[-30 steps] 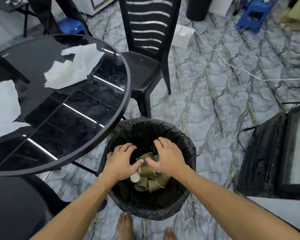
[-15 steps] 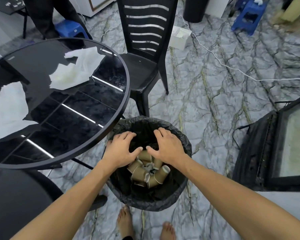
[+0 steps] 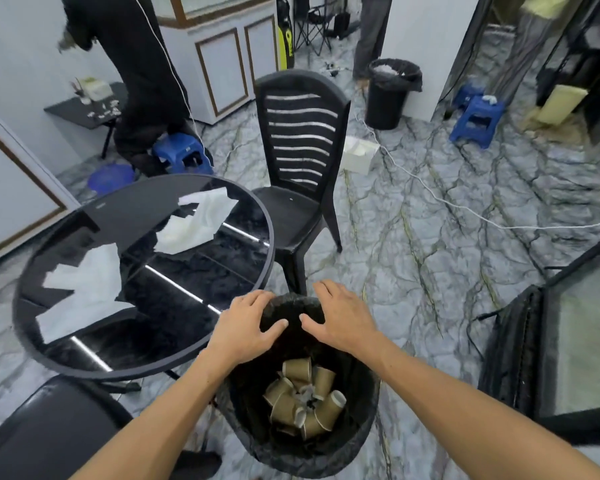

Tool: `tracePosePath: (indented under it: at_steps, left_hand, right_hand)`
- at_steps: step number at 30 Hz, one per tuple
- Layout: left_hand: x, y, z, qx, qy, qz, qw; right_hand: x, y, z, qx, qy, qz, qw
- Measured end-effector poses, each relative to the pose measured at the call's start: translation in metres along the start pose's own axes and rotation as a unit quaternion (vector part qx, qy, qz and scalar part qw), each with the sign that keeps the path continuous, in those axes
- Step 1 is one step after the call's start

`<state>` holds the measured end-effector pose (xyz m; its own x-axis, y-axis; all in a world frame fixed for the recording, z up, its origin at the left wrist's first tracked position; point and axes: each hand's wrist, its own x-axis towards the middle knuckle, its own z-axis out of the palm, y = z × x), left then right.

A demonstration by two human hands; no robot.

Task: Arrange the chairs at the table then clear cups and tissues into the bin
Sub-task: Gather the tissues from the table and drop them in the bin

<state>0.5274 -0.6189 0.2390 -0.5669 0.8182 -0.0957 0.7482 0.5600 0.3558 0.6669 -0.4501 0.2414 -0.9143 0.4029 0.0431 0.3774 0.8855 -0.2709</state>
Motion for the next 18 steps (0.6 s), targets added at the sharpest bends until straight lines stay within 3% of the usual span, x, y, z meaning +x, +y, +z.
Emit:
tracePosePath:
  at_steps: [9,18]
  left_hand:
    - [-0.020,-0.058,-0.077,0.007,0.063,-0.053,0.997]
    - [-0.037,-0.201,-0.120,0.004,0.100,-0.177,0.979]
  right_hand:
    - [0.061,-0.053,-0.030,0.004,0.007,-0.064,0.998]
    - [0.167,-0.114,-0.002,-0.025,-0.003,-0.075,0.997]
